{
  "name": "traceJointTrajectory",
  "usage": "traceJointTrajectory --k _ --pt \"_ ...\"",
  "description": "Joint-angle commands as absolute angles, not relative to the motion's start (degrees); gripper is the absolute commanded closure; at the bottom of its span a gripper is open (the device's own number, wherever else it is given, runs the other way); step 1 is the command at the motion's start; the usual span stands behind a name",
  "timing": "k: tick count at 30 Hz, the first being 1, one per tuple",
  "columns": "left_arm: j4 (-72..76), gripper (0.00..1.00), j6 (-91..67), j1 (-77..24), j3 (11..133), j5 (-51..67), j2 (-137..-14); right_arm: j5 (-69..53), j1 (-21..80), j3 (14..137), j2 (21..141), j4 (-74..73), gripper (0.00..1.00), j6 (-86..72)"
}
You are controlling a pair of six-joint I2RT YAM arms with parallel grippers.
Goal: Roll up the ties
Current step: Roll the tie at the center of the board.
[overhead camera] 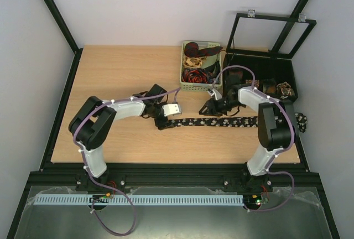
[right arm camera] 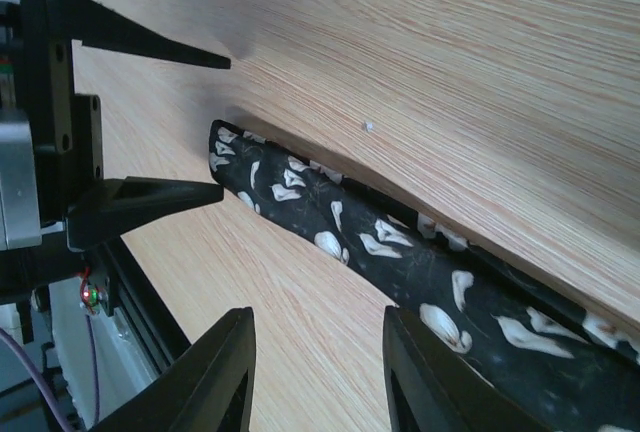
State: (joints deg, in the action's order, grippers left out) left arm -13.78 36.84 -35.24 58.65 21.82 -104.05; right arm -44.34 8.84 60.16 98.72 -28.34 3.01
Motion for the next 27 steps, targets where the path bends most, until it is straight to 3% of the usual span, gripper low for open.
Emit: traceJointTrajectory --k 1,8,27 --pt "-16.02 0.26 38.39 -35.63 62.43 22.0 -106.96 -44.92 11.49 62.09 101.39 -27.25 0.65 1.9" --pt "-19.66 0.4 41.47 -36.48 61.44 18.0 -106.64 -46.05 17.26 64.08 105.77 -23.5 0.75 -2.41" --pt "-19.2 0.67 35.16 -37.96 61.94 21.47 -102.67 -40.33 21.53 62.59 114.98 -22.63 0.85 -2.47"
